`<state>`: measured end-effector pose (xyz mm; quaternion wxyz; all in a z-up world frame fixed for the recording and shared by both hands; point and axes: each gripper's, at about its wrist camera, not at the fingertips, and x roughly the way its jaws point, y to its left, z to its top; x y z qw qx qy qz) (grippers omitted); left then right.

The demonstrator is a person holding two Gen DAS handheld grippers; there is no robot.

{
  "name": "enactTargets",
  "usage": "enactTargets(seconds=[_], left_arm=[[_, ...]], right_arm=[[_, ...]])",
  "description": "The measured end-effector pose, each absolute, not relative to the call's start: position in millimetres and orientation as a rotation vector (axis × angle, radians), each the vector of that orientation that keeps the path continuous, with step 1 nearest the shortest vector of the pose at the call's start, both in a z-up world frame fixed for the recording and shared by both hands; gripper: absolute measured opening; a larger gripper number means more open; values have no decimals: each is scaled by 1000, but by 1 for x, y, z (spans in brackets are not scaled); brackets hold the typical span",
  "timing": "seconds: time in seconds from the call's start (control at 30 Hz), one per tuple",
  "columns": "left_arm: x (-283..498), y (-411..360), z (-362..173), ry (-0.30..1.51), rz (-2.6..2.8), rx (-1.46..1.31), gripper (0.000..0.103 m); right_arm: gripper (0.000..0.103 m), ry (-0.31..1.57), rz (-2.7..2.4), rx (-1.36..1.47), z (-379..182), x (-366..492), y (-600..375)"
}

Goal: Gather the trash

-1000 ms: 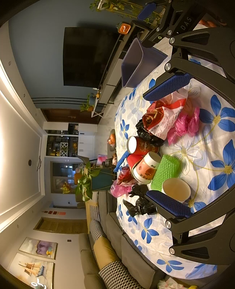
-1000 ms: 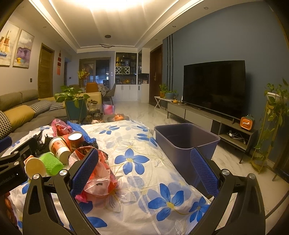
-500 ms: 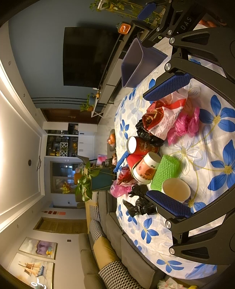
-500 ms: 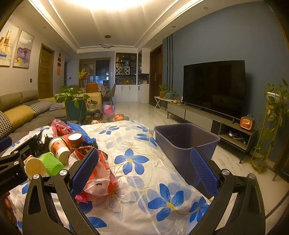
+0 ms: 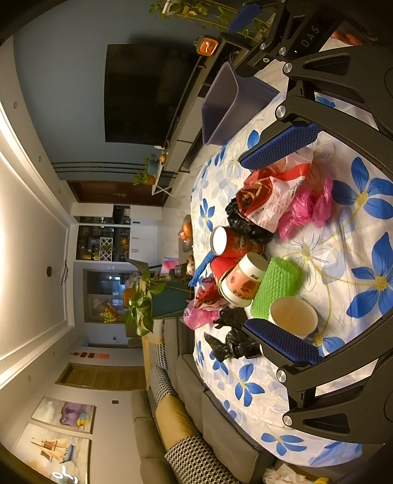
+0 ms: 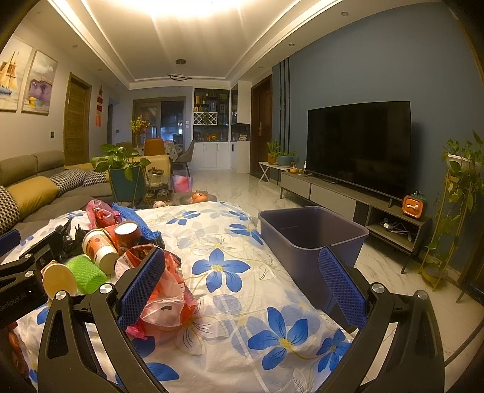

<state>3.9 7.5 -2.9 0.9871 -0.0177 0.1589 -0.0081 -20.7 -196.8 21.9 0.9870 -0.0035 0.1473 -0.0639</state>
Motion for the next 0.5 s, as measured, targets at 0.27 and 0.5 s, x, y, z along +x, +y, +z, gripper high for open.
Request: enactTargets(seconds=[0.27,0.5], left_arm=[[4,7,-3,320,-16,-35,98],[4,8,-4,320,-15,-35,98]], right_arm=[[98,296,-128,-7,22,-21,-197],[98,295,-127,-7,21,-21,-197]])
